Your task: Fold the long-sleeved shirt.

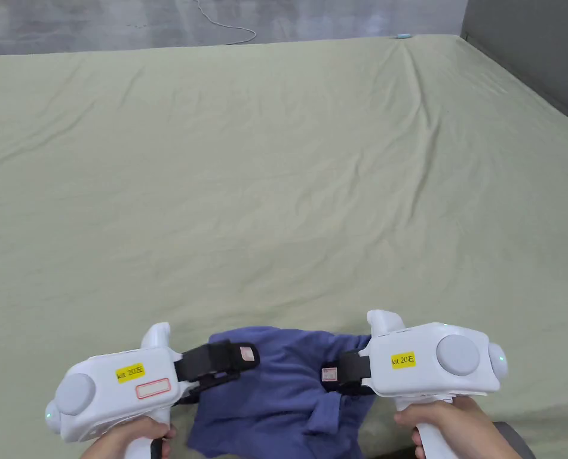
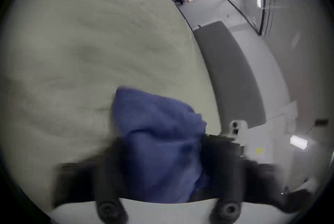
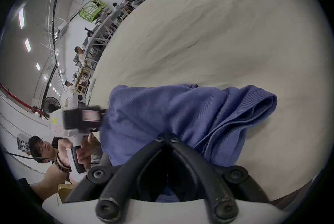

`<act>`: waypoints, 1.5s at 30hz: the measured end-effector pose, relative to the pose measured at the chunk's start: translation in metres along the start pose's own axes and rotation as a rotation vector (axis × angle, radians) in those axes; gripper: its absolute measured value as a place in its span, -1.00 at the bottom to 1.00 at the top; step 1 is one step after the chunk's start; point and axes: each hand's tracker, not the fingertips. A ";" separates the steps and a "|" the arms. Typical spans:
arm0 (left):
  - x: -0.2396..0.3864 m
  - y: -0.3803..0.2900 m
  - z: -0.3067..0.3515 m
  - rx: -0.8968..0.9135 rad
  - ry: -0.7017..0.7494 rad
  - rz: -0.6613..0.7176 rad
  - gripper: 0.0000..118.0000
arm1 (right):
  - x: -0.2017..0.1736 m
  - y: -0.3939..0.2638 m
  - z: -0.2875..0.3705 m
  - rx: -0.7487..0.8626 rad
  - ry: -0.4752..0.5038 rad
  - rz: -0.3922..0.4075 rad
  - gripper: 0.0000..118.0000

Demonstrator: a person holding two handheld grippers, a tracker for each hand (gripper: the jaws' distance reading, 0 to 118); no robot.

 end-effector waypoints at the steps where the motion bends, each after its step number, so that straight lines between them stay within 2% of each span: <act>1: 0.008 -0.001 -0.006 -0.024 0.088 -0.051 -0.91 | 0.000 0.000 0.001 0.000 -0.003 0.001 -1.00; 5: 0.025 -0.003 -0.010 -0.044 0.115 -0.156 -0.91 | -0.006 0.000 0.001 0.000 -0.030 0.017 -1.00; 7: 0.038 -0.002 0.007 -0.024 0.083 -0.151 -0.91 | -0.016 -0.001 0.003 0.008 -0.076 0.034 -1.00; 10: 0.034 0.007 0.031 0.039 0.018 -0.135 -0.91 | -0.046 -0.001 0.004 0.056 -0.136 0.120 -1.00; 12: 0.035 0.009 0.047 0.060 0.048 -0.191 -0.91 | -0.075 0.000 -0.001 0.079 -0.142 0.192 -1.00; 16: 0.009 0.021 0.096 0.089 0.086 -0.174 -0.91 | -0.146 0.008 -0.028 0.122 -0.080 0.308 -1.00; 19: -0.006 0.028 0.155 0.120 0.183 -0.169 -0.91 | -0.208 0.012 -0.068 0.154 -0.081 0.465 -1.00; 22: -0.047 0.048 0.220 0.167 0.253 -0.169 -0.91 | -0.268 0.010 -0.115 0.176 -0.056 0.582 -1.00; 26: -0.102 0.068 0.296 0.241 0.390 -0.113 -0.91 | -0.327 0.007 -0.175 0.183 -0.016 0.662 -1.00; 29: -0.135 0.076 0.335 0.272 0.464 -0.072 -0.90 | -0.356 0.003 -0.207 0.185 0.000 0.679 -1.00; 30: -0.144 0.078 0.342 0.287 0.482 -0.046 -0.78 | -0.364 0.001 -0.216 0.180 0.016 0.686 -1.00; 31: -0.151 0.079 0.348 0.291 0.493 -0.045 -0.48 | -0.368 -0.001 -0.221 0.177 0.027 0.688 -1.00; 32: -0.156 0.078 0.353 0.314 0.513 -0.038 0.32 | -0.370 -0.004 -0.223 0.174 0.031 0.690 -1.00; 33: -0.159 0.078 0.356 0.345 0.557 -0.023 0.85 | -0.370 -0.005 -0.224 0.163 0.038 0.697 -1.00; 34: -0.160 0.080 0.356 0.353 0.578 -0.015 1.00 | -0.370 -0.007 -0.224 0.155 0.045 0.701 -1.00; 36: -0.152 0.077 0.365 0.427 0.546 -0.040 1.00 | -0.367 -0.006 -0.220 0.160 0.047 0.693 -1.00; 39: -0.127 0.077 0.364 0.447 0.522 -0.060 1.00 | -0.356 0.003 -0.201 0.179 0.055 0.674 -1.00; 42: -0.080 0.077 0.342 0.437 0.517 -0.172 1.00 | -0.343 0.020 -0.169 0.233 0.054 0.656 -1.00; 45: -0.017 0.074 0.307 0.510 0.431 -0.293 1.00 | -0.325 0.042 -0.119 0.336 0.029 0.645 -1.00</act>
